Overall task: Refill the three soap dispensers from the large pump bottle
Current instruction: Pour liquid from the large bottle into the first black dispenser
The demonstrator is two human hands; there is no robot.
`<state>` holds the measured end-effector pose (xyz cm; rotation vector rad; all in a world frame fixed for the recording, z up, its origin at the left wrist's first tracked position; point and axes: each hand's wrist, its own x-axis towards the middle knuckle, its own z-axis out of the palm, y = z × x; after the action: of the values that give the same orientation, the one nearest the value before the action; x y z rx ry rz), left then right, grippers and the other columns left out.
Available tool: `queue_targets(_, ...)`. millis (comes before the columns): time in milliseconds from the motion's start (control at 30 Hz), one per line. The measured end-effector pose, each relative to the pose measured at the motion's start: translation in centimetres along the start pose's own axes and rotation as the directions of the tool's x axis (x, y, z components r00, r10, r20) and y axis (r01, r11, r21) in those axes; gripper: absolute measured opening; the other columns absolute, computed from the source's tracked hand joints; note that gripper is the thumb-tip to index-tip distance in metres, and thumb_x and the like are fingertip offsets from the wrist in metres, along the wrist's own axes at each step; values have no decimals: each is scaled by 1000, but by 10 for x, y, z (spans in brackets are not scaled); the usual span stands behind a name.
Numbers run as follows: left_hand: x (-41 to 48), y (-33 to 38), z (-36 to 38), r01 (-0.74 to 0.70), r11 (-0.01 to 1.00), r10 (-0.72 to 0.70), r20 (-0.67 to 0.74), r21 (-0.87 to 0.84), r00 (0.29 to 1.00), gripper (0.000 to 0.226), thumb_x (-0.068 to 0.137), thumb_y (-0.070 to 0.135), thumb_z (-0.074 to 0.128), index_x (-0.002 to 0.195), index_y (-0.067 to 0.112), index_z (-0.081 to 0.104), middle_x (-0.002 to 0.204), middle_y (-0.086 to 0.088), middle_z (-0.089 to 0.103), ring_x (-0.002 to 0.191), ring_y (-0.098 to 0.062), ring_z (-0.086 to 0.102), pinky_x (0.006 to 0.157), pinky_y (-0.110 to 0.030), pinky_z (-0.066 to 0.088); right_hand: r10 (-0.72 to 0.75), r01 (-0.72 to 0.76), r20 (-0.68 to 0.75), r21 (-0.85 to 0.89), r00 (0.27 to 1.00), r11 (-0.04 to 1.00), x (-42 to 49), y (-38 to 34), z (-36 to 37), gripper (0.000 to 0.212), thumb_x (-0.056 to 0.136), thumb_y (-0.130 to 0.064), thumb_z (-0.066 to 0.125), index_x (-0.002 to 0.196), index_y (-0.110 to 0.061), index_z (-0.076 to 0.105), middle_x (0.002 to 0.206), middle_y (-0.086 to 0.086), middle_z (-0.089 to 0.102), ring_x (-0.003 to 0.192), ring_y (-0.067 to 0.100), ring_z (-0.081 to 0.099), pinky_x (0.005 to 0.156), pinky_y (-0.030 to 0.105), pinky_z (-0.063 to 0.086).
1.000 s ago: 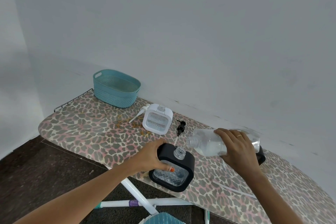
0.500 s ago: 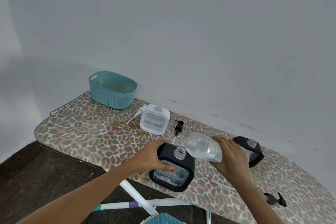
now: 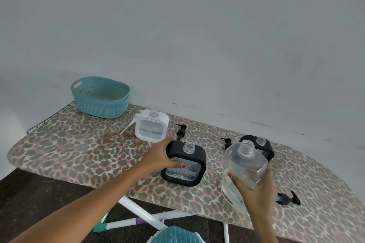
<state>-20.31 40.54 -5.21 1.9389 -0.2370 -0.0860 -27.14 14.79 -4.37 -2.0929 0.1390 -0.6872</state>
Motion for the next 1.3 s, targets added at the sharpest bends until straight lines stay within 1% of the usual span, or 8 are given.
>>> queue_targets(200,32,6,21,13,1000,-13,-16,-10,1000,54,61,15,84,102,22,49,91,16,59,83,4,57,78,-14,50,123,-123,7,100,992,987,-12,20,-6,61,46,-40,85,92,-18,50,84,-7,57,78,9,55,63,23,40)
queue_targets(267,44,8,27,12,1000,-12,-18,1,1000,56,63,15,83,105,22,48,91,15,58,82,2,57,70,-8,46,144,-143,1,121,990,982,-14,26,-7,55,51,-27,89,90,-23,50,85,-10,57,79,10,55,65,20,40)
queue_targets(367,60,7,34,28,1000,-27,-24,15,999,57,63,17,83,107,23,45,95,9,59,87,-9,58,76,-18,46,189,-186,-6,151,982,971,-16,40,-10,61,54,-12,88,100,-29,51,97,-4,62,90,18,58,82,37,48)
queue_targets(467,78,7,40,30,999,-30,-23,21,999,57,64,17,82,107,22,45,98,4,59,90,-14,59,80,-26,48,219,-215,6,218,976,952,-20,49,-14,75,49,-26,89,113,-27,51,108,-5,63,101,18,60,89,46,49)
queue_targets(667,108,5,46,53,999,-53,-19,0,998,55,65,14,81,107,21,46,102,1,57,96,-20,56,86,-34,49,240,-220,-35,284,970,933,-24,45,-13,69,39,-52,73,103,-39,50,101,-12,62,96,7,59,79,26,48)
queue_targets(833,125,-1,49,48,999,-48,-12,-5,999,54,64,11,81,105,19,47,92,12,56,93,-20,58,82,-33,50,235,-229,14,284,972,931,-23,50,-12,88,39,-57,80,116,-23,53,106,-2,64,101,18,61,86,45,52)
queue_targets(1033,131,-9,49,46,998,-45,29,-43,999,56,64,6,80,108,17,48,96,8,59,92,-15,59,75,-22,50,239,-222,-16,306,971,926,-24,52,-12,77,40,-48,79,111,-39,50,107,-22,61,98,-1,59,78,22,52)
queue_targets(1300,122,-13,51,-4,1000,2,62,19,998,57,69,7,77,111,18,40,96,13,54,90,-11,56,71,-15,49,229,-213,-10,329,973,920,-24,53,-10,79,40,-48,78,113,-34,51,104,-13,64,98,2,60,83,28,52)
